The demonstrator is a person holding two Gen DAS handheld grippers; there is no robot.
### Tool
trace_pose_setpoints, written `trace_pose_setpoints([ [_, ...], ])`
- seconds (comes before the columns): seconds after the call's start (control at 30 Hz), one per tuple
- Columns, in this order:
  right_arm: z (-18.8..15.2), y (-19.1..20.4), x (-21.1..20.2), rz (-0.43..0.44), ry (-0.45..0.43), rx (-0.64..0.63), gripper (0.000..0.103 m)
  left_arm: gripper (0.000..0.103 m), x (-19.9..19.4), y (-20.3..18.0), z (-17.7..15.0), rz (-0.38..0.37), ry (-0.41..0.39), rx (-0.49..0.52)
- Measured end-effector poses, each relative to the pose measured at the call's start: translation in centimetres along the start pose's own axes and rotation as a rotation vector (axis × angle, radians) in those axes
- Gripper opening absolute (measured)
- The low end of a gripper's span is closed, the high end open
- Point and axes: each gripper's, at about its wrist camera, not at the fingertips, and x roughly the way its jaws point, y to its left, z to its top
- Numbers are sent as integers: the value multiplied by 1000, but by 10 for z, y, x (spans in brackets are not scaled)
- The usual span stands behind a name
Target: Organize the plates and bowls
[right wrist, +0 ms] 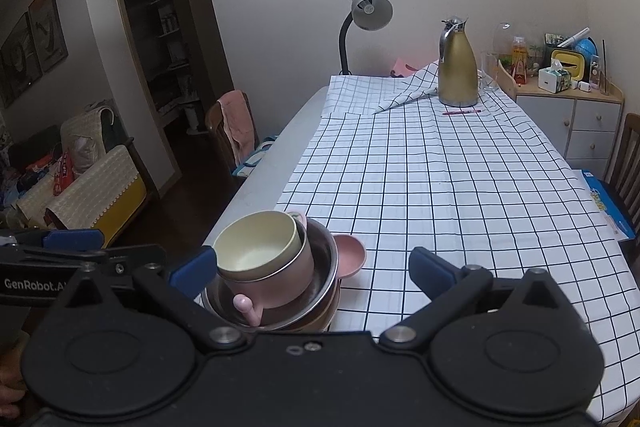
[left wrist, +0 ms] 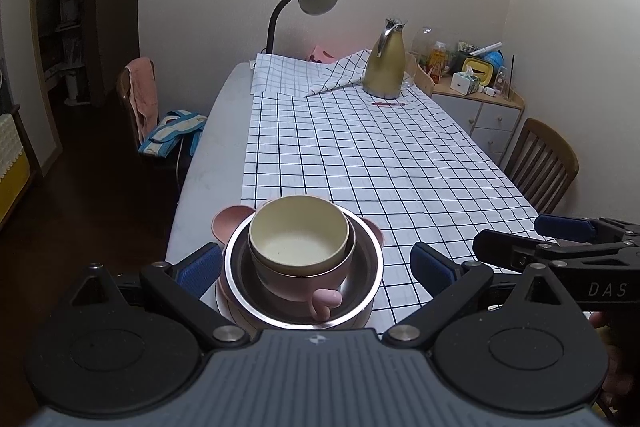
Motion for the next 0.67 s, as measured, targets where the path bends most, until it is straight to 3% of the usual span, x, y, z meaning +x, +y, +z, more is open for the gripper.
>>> trace_pose_setpoints([
  [0.67,1,-4,0,-10,-1,10,103,101,4,-1,4,-7,11,10],
])
